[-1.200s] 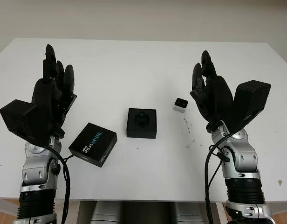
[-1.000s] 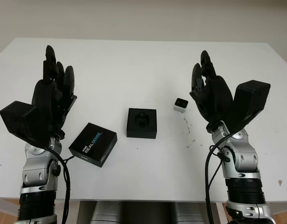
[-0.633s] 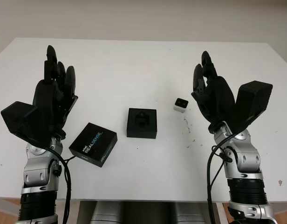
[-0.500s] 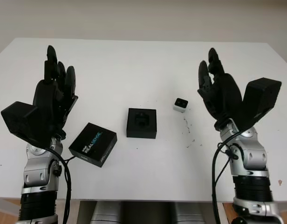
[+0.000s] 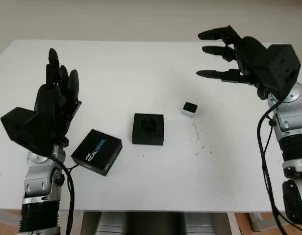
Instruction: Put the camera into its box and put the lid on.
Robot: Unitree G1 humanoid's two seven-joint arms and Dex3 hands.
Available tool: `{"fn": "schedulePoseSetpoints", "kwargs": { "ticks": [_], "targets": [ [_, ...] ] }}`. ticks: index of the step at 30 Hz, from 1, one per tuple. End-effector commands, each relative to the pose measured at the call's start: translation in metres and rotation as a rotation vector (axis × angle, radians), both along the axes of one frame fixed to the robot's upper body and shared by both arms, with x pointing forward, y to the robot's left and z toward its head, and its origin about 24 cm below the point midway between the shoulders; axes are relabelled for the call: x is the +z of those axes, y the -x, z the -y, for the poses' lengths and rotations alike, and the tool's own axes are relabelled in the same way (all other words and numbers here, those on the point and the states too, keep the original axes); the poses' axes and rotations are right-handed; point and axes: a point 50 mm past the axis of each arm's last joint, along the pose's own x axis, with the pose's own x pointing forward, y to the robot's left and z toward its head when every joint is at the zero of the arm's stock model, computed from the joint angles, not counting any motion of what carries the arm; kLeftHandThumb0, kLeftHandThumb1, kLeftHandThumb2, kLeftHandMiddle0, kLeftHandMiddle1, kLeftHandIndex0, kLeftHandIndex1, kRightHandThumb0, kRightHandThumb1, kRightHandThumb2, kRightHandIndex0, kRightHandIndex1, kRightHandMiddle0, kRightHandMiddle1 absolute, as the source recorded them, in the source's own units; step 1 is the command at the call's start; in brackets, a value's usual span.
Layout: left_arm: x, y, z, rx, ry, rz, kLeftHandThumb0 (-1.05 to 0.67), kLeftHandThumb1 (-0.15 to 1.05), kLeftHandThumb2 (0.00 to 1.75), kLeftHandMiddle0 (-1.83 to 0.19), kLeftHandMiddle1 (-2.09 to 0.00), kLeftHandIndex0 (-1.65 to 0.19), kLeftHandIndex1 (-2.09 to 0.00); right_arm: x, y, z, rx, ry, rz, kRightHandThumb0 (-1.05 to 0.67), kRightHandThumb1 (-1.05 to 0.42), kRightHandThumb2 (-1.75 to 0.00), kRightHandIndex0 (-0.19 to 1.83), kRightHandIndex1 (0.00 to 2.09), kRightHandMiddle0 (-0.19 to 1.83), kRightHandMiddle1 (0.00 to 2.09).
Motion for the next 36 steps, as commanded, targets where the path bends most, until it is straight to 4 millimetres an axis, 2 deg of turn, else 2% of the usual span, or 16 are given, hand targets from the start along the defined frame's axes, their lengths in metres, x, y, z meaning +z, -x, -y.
{"fn": "schedulePoseSetpoints", "kwargs": {
  "ticks": [1,5,7,9,15,22,30,36],
  "targets": [
    [0.002,0.0,-0.003,0.007,-0.014,0.007,-0.75,1.05,0.5,0.19,-0.03,0.19,0.0,0.006,-0.004,0.001,0.004,0.123,0.007,-0.27,-0.8,-0.05,0.25,0.61,0.12,0.84],
    [0.002,-0.001,-0.004,0.009,-0.026,0.007,-0.76,1.05,0.49,0.19,-0.04,0.19,0.0,0.002,-0.01,-0.001,0.01,0.334,-0.037,-0.27,-0.83,-0.05,0.3,0.38,0.34,0.34],
    [0.002,-0.002,-0.005,0.011,-0.029,0.005,-0.76,1.05,0.49,0.18,-0.05,0.19,-0.01,0.001,-0.013,-0.003,0.018,0.444,-0.046,-0.23,-0.83,-0.05,0.35,0.31,0.41,0.2],
    [0.002,-0.001,-0.005,0.013,-0.029,0.003,-0.76,1.05,0.49,0.18,-0.05,0.18,-0.02,0.001,-0.015,-0.005,0.007,0.556,-0.054,-0.22,-0.85,-0.06,0.37,0.27,0.43,0.16],
    [0.0,-0.001,-0.006,0.018,-0.031,0.0,-0.76,1.05,0.48,0.18,-0.05,0.19,-0.02,-0.001,-0.017,-0.011,0.038,0.726,-0.016,-0.19,-0.88,-0.06,0.36,0.16,0.46,0.1],
    [-0.002,-0.001,-0.007,0.027,-0.036,-0.003,-0.77,1.05,0.48,0.18,-0.05,0.19,-0.01,-0.005,-0.015,-0.015,0.099,0.844,0.065,-0.15,-0.85,-0.05,0.41,0.14,0.49,0.08],
    [-0.003,0.0,-0.007,0.031,-0.043,-0.008,-0.77,1.05,0.48,0.17,-0.06,0.19,-0.03,-0.012,-0.012,-0.018,0.154,0.867,0.123,-0.17,-0.86,-0.06,0.44,0.12,0.49,0.07],
    [-0.002,0.001,-0.008,0.022,-0.027,0.0,-0.75,1.05,0.48,0.18,-0.05,0.19,-0.02,-0.02,-0.012,-0.021,0.167,0.816,0.133,-0.16,-0.86,-0.05,0.45,0.11,0.51,0.07]
  ]
}}
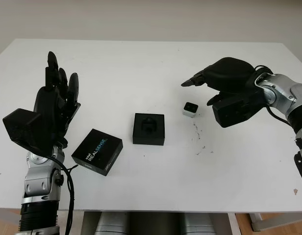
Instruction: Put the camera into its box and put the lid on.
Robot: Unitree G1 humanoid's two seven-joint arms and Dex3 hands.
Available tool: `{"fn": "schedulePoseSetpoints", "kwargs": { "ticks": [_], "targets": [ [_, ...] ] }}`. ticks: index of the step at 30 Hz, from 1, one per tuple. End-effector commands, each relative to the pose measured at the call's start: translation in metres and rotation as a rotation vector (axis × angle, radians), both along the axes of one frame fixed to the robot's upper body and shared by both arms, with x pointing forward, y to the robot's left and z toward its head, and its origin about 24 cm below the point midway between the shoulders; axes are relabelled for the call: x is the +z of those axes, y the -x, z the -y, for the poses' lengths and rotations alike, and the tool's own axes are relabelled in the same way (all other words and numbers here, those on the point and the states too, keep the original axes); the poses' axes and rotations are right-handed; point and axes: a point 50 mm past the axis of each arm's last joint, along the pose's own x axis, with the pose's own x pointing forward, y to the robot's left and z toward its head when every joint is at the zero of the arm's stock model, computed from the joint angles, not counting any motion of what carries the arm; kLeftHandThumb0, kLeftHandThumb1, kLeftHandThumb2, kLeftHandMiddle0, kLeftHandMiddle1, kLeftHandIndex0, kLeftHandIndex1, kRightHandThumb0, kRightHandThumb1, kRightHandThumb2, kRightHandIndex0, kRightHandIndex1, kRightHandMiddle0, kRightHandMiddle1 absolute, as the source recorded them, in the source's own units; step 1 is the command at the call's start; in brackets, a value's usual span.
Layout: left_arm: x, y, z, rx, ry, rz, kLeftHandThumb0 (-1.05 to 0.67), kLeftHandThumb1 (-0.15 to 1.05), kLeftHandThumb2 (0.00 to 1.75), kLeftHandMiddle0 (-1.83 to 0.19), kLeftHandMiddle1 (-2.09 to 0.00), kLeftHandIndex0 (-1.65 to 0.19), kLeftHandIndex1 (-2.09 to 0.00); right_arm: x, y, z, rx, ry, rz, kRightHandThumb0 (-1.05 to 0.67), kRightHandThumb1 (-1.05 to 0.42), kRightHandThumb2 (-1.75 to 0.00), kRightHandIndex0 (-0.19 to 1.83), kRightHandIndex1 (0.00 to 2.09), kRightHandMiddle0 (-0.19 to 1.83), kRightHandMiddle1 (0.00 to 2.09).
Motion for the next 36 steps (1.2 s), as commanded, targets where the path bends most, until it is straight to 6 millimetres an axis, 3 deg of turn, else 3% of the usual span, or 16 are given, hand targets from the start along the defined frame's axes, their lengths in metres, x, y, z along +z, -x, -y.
{"fn": "schedulePoseSetpoints", "kwargs": {
  "ticks": [1,19,36],
  "targets": [
    [0.002,0.002,-0.004,0.007,-0.014,0.012,-0.75,1.05,0.48,0.18,-0.05,0.19,-0.02,0.005,-0.002,-0.004,0.011,-0.022,0.022,-0.17,-0.86,-0.06,0.45,0.1,0.51,0.07],
    [0.003,0.003,-0.004,0.014,-0.017,0.01,-0.75,1.05,0.46,0.16,-0.06,0.18,-0.05,-0.012,-0.002,-0.015,0.019,-0.077,-0.02,-0.16,-0.85,-0.05,0.43,0.07,0.51,0.06],
    [0.003,0.006,-0.005,0.018,-0.021,0.01,-0.75,1.05,0.46,0.16,-0.06,0.18,-0.04,-0.025,-0.003,-0.01,-0.006,0.058,-0.013,-0.21,-0.85,-0.05,0.43,0.06,0.52,0.06]
  ]
}}
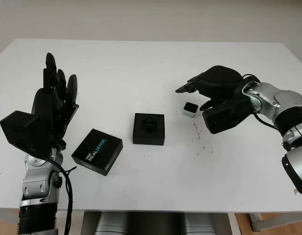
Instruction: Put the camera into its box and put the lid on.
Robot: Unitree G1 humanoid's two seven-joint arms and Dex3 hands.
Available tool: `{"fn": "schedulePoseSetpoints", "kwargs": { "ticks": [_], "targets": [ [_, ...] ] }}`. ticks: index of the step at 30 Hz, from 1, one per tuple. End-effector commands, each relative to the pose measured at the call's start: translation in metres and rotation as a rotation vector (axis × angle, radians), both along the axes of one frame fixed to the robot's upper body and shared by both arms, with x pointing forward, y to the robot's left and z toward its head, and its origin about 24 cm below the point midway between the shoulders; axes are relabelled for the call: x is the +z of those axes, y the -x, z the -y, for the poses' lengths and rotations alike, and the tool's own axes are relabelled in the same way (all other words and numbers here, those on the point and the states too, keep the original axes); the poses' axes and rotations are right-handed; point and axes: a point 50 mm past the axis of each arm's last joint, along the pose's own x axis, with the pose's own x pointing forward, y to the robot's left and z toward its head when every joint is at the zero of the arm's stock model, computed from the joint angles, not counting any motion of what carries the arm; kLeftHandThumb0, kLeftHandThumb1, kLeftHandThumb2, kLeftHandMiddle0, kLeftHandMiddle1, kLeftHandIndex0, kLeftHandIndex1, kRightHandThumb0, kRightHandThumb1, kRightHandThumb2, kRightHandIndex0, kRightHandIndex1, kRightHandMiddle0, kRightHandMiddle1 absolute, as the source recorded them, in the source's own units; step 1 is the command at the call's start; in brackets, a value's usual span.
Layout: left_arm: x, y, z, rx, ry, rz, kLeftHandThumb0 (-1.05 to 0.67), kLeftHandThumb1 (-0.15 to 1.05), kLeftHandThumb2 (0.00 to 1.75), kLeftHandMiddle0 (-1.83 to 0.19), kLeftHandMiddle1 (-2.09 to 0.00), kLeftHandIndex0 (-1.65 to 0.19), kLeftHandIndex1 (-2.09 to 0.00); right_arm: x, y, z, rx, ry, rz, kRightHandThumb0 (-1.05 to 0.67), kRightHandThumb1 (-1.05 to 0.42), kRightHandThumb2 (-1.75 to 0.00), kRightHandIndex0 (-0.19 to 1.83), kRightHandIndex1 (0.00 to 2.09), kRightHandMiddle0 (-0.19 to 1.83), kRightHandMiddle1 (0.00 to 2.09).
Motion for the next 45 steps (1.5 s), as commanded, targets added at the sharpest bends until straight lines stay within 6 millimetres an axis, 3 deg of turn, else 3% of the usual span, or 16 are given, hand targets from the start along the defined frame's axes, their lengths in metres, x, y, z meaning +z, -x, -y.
{"fn": "schedulePoseSetpoints", "kwargs": {
  "ticks": [1,7,45],
  "targets": [
    [0.004,0.002,-0.003,0.003,-0.014,0.016,-0.75,1.05,0.46,0.17,-0.05,0.18,-0.04,-0.001,0.001,0.005,-0.009,0.022,0.001,-0.21,-0.85,-0.05,0.43,0.05,0.52,0.06],
    [0.005,0.001,-0.003,0.0,-0.015,0.016,-0.75,1.05,0.46,0.17,-0.05,0.19,-0.04,-0.007,0.002,0.008,-0.007,0.084,-0.002,-0.27,-0.85,-0.05,0.4,0.04,0.51,0.05],
    [0.003,0.006,-0.003,0.02,-0.006,0.003,-0.75,1.05,0.45,0.16,-0.05,0.18,-0.05,-0.031,0.004,0.004,-0.067,-0.041,-0.067,-0.19,-0.93,-0.06,0.33,0.06,0.49,0.06]
  ]
}}
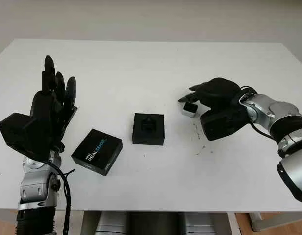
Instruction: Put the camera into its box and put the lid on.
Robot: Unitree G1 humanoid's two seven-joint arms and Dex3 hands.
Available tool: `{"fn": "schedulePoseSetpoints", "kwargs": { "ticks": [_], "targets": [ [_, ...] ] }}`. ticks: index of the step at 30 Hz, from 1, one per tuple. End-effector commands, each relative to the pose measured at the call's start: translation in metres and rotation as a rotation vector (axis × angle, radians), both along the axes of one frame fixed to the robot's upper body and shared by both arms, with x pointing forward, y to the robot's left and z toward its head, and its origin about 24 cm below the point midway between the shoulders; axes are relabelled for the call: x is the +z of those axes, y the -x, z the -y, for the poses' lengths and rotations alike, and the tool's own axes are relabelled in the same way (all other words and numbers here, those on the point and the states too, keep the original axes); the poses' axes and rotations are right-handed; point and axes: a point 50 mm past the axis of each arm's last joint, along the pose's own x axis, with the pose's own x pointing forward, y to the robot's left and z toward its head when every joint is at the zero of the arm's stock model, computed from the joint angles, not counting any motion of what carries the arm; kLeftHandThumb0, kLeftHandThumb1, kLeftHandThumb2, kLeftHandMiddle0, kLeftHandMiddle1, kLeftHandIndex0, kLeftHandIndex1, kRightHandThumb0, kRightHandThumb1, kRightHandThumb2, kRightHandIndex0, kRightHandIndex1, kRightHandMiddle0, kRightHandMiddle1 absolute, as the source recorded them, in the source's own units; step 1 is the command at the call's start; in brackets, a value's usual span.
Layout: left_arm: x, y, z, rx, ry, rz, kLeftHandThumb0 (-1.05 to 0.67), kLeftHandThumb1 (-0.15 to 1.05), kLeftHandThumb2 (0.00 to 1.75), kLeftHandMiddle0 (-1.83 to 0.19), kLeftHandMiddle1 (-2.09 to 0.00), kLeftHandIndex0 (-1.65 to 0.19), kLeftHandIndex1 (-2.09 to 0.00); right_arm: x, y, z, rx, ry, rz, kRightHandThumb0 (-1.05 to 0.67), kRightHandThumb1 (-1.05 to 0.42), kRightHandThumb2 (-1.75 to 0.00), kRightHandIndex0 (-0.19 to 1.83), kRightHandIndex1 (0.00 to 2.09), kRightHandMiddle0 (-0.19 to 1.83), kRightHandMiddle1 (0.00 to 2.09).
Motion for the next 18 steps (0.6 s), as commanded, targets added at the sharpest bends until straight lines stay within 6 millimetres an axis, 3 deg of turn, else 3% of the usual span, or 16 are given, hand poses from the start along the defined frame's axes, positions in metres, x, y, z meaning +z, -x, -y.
{"fn": "schedulePoseSetpoints", "kwargs": {
  "ticks": [1,14,15,17,18],
  "targets": [
    [0.0046,0.0015,-0.0008,0.004,-0.005,0.019,-0.75,1.05,0.45,0.16,-0.05,0.18,-0.05,-0.0028,0.0008,-0.0013,0.004,-0.023,0.008,-0.19,-0.93,-0.06,0.34,0.06,0.51,0.07],
    [0.0048,0.0014,-0.0005,0.003,-0.001,0.019,-0.75,1.05,0.45,0.15,-0.06,0.17,-0.06,-0.0045,0.0014,0.0003,0.006,-0.014,0.02,-0.22,-1.01,-0.07,0.35,0.06,0.69,0.19],
    [0.0047,0.0014,-0.0004,0.002,-0.003,0.017,-0.75,1.05,0.45,0.15,-0.05,0.17,-0.05,-0.0043,0.0014,0.0004,0.007,-0.012,0.023,-0.23,-1.02,-0.06,0.36,0.06,0.69,0.27],
    [0.0047,0.0012,-0.0001,0.002,-0.007,0.016,-0.75,1.05,0.45,0.16,-0.05,0.18,-0.05,-0.0035,0.0016,0.0007,0.01,-0.015,0.021,-0.26,-1.02,-0.06,0.39,0.06,0.4,1.02],
    [0.0046,0.0011,0.0,0.001,-0.006,0.016,-0.76,1.05,0.45,0.16,-0.05,0.18,-0.05,-0.0031,0.0017,0.0011,0.009,-0.019,0.019,-0.27,-1.02,-0.05,0.4,0.07,0.32,1.2]
  ]
}}
